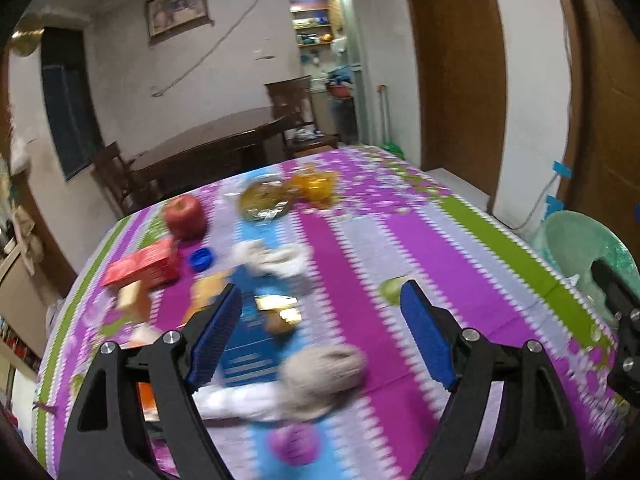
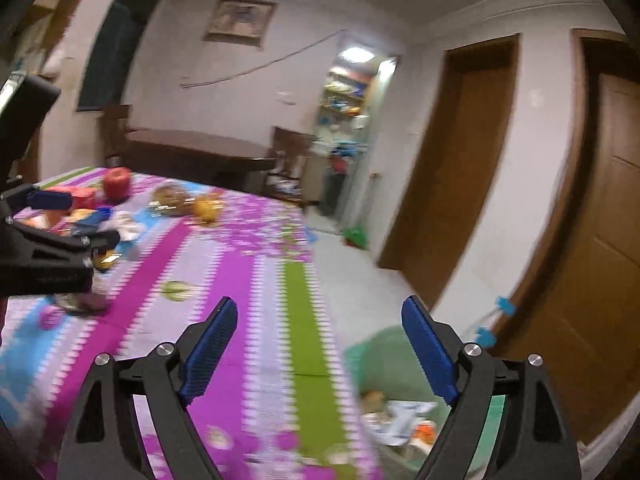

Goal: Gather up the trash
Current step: 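Move both tools back toward the table, then grasp the orange juice carton with the left gripper while the right grasps the tan sponge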

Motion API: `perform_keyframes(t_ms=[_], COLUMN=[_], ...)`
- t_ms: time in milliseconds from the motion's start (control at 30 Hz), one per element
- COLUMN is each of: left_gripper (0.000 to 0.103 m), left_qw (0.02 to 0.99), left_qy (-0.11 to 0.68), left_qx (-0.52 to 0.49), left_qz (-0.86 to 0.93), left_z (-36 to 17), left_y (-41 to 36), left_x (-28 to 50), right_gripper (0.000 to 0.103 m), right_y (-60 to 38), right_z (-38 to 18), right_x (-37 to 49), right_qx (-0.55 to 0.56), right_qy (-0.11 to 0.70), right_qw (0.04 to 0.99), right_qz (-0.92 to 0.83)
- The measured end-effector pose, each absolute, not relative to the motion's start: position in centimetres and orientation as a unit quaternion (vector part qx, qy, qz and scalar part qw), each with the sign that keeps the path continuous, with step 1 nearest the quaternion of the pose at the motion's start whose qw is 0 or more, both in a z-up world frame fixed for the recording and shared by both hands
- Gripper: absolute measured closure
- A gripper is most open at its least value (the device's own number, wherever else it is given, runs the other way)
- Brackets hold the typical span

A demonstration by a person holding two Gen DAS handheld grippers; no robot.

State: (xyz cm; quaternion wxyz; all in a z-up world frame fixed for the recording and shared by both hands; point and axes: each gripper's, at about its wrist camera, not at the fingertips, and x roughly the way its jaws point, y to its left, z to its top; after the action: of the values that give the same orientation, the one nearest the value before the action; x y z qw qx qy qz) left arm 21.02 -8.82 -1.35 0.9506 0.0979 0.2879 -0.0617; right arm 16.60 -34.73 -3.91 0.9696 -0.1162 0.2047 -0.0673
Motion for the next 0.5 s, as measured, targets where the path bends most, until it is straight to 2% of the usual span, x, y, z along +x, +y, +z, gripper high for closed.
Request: perform_keyframes(t_ms=[300,500], left_gripper=[0.023,0.023], left_qw=[0.948,0.943], left_qy=[0.315,0.329], left_qx=[0.042,0.055], left_qz=[-0.018,0.007], left_z=[-0.5,-1.3], left_y=[1.6,6.5], left_x=[20.6,20.6], right_gripper=[0.018,0.018], right_y=[-29.0,-26.8], right_z=[-4.3,-5.7], right_x=[18.2,20.5], right_qx=[-0.087,-0.07], right_qy=[0.241,0.281], right_qw=[0.965,0.951], right_qz=[0.054,0.113])
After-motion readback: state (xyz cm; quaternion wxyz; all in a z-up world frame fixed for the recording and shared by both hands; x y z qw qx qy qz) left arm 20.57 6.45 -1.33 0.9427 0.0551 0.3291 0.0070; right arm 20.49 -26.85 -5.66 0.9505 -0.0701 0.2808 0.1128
